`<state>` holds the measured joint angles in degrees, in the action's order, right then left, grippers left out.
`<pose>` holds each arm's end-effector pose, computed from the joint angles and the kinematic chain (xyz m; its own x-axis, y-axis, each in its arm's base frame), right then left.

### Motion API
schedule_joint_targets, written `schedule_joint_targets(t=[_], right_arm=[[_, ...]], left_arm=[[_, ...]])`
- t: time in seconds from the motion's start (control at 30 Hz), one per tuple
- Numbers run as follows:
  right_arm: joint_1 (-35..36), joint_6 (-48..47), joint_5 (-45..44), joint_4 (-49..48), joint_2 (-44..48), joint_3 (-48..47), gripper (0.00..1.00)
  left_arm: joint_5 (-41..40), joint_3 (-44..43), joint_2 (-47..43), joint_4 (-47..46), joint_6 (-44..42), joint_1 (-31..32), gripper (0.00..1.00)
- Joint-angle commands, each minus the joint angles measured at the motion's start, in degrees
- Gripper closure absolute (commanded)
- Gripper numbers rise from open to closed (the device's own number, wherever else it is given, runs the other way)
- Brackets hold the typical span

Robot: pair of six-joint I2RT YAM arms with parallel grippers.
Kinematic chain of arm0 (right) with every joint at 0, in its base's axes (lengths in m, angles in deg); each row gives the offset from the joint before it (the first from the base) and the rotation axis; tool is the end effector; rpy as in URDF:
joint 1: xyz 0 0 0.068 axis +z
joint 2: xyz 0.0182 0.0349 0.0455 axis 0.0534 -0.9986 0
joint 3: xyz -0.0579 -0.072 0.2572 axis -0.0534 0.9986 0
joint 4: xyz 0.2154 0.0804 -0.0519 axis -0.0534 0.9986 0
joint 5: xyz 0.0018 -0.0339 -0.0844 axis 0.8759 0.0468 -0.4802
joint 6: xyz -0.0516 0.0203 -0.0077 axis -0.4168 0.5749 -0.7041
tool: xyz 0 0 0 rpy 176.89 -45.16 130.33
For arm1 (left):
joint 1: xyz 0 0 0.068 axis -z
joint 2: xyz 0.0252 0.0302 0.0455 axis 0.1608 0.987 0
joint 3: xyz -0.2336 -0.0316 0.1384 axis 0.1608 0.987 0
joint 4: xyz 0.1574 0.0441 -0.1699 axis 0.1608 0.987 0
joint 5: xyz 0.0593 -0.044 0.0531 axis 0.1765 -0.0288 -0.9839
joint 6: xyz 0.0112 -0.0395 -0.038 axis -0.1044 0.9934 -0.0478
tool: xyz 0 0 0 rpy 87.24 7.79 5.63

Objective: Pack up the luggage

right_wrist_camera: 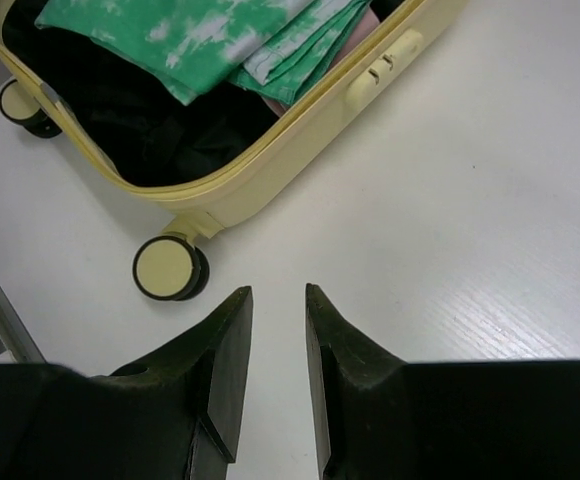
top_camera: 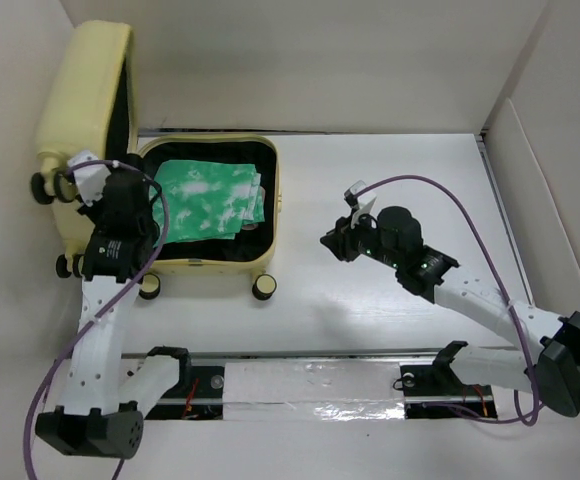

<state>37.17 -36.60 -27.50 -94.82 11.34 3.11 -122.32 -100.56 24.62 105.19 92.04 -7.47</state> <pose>0.1805 0.1606 0.3033 -0.3058 -0.0843 -0.9483 -0.7194 0.6729 0.1722 0.1689 0.0234 0.4034 -0.0756 -0.2251 -0.9714 -0.7492 0.6557 -0.0936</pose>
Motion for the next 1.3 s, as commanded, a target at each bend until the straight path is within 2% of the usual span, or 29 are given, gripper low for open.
schedule_joint_targets(t=[0.0,0.03,0.13,0.23,0.27,0.33,0.37,0.43,0.47,0.5,0.57,0.6,0.67,0.73,0.83,0.87,0.9,0.97,1.0,1.03,1.1,1.17,1.2,1.27], right_arm=[[0.73,-0.01,-2.24,-0.68,-1.60,-3.23,0.66],[0.73,0.25,-4.16,-0.67,-1.87,-3.32,0.66],[0.21,1.04,-5.93,-0.67,-2.14,-3.15,0.66],[0.20,1.48,-7.60,-0.94,-2.49,-2.80,0.65],[-0.41,1.57,-7.87,-1.02,-3.01,-2.71,0.65],[-1.02,1.66,-8.49,-1.03,-3.36,-2.80,0.65],[-1.03,1.83,-8.84,-0.94,-3.71,-2.62,0.64],[-1.82,2.09,-8.84,-1.11,-4.68,-2.53,0.64],[-1.82,2.18,-8.84,-1.11,-5.03,-2.45,0.64],[-2.52,2.27,-8.84,-1.20,-5.38,-2.44,0.64],[-3.13,2.45,-10.68,-1.11,-6.35,-2.62,0.64],[-3.14,2.53,-10.95,-1.11,-6.44,-2.62,0.64],[-3.66,2.71,-11.39,-1.29,-6.79,-2.53,0.65],[-3.67,2.80,-11.83,-1.55,-7.06,-2.44,0.67],[-3.67,3.15,-11.92,-3.04,-8.28,-2.09,0.82],[-3.67,3.15,-11.57,-3.83,-8.72,-2.01,0.93],[-3.67,3.24,-11.22,-4.19,-9.77,-2.09,0.97],[-3.06,3.33,-10.17,-4.80,-10.57,-2.18,1.00],[-3.05,3.24,-10.25,-4.80,-11.36,-2.53,1.00],[-2.35,2.80,-10.68,-4.80,-11.54,-2.53,1.00],[-1.73,2.45,-11.38,-4.89,-11.89,-2.62,1.00],[-1.73,2.27,-11.48,-5.15,-11.98,-2.53,1.00],[-1.21,2.01,-11.39,-5.33,-11.89,-2.53,1.00],[-1.20,1.92,-11.48,-5.68,-11.72,-2.27,1.00]], left_arm=[[14.47,2.89,-1.58,-5.08,0.62,9.00,1.00],[15.98,3.69,-1.84,-5.77,0.01,13.47,1.00],[23.80,8.60,-3.77,-8.76,-2.70,19.72,1.00],[32.58,13.35,-6.24,-10.09,-4.56,22.47,1.00],[38.61,15.19,-7.20,-10.44,-5.43,22.48,1.00],[44.62,16.17,-7.56,-9.57,-6.40,22.48,1.00],[47.78,16.52,-7.38,-9.04,-7.54,23.35,0.83],[55.61,16.79,-8.78,-10.16,-7.81,24.15,0.71],[58.68,16.53,-10.27,-10.35,-7.99,24.15,0.61],[63.32,16.18,-11.24,-10.53,-8.60,24.15,0.57],[67.22,15.13,-13.87,-9.65,-9.83,24.15,0.53],[70.72,13.73,-14.49,-8.87,-10.53,24.15,0.53],[71.98,12.14,-16.42,-6.75,-12.47,24.15,0.55],[71.28,10.64,-17.75,-8.31,-11.86,24.15,0.55],[66.21,8.80,-18.81,-13.31,-8.11,24.15,0.53],[62.18,7.92,-17.50,-14.30,-6.60,24.15,0.50],[50.48,5.65,-16.53,-15.00,-4.58,24.15,0.48],[36.46,3.27,-11.55,-15.36,0.76,24.15,0.46],[23.77,0.99,-9.60,-15.45,1.67,23.62,0.46],[18.60,-0.16,-5.14,-15.36,2.81,23.62,0.46],[10.41,-3.66,-0.90,-15.45,5.53,18.98,0.45],[12.81,-5.52,5.15,-17.20,6.42,13.45,0.45],[17.62,-7.62,7.01,-17.56,7.38,6.46,0.46],[22.73,-9.22,12.18,-17.65,9.66,-1.13,0.47]])
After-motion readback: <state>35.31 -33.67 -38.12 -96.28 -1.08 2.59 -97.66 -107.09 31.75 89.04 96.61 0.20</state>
